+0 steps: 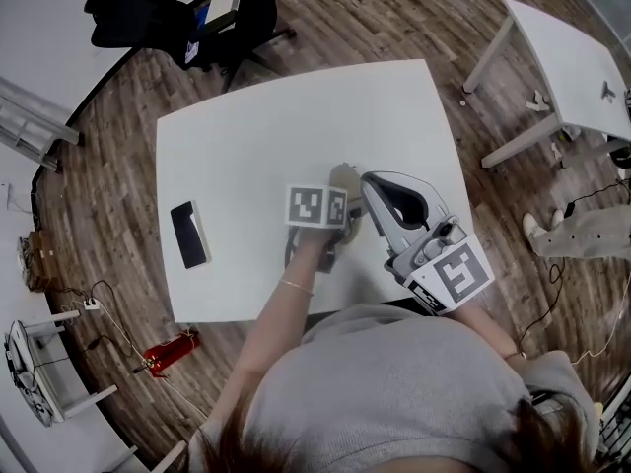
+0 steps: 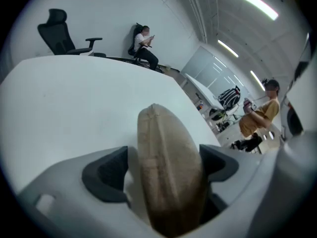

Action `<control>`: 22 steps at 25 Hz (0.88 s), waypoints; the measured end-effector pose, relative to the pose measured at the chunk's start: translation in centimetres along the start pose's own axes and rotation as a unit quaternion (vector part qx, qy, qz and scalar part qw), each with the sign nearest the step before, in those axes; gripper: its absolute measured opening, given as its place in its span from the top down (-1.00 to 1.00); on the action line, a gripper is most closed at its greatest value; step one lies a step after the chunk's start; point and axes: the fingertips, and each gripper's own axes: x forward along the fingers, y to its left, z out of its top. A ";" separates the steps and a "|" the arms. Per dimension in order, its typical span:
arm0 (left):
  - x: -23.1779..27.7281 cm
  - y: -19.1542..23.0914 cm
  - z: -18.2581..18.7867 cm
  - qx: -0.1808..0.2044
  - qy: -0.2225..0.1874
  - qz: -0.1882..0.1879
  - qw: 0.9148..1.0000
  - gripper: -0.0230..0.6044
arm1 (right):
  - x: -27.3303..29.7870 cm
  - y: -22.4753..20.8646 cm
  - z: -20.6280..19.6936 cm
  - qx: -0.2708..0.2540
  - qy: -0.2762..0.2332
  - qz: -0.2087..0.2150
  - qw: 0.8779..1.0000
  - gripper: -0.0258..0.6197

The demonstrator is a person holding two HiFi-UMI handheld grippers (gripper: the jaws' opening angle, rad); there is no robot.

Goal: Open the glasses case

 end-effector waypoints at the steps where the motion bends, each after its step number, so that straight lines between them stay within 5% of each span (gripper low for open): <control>1: 0.4 -0.3 -0.1 0.007 0.004 0.004 1.000 -0.51 | 0.0 0.0 0.0 0.001 -0.001 0.000 1.000 0.91; 6: 1.3 -0.9 -0.1 0.018 0.006 0.011 1.000 -0.48 | 0.0 -0.1 0.3 -0.001 -0.007 -0.005 1.000 0.91; 7: 1.4 -1.3 -0.1 0.021 0.005 0.000 1.000 -0.24 | -0.1 -0.2 0.3 -0.001 -0.007 -0.007 1.000 0.91; 14: 1.3 -1.9 -1.1 0.111 0.022 0.032 0.993 -0.13 | -0.7 -1.1 0.9 -0.001 -0.012 -0.017 1.000 0.91; 19: 0.0 -1.4 -0.6 0.176 -0.014 0.056 0.983 -0.11 | -1.2 -2.2 1.2 -0.005 -0.018 -0.027 0.999 0.91; 22: -1.8 -1.9 -0.4 0.196 -0.056 0.038 0.978 -0.09 | -1.4 -2.9 1.4 -0.003 -0.022 -0.029 0.999 0.91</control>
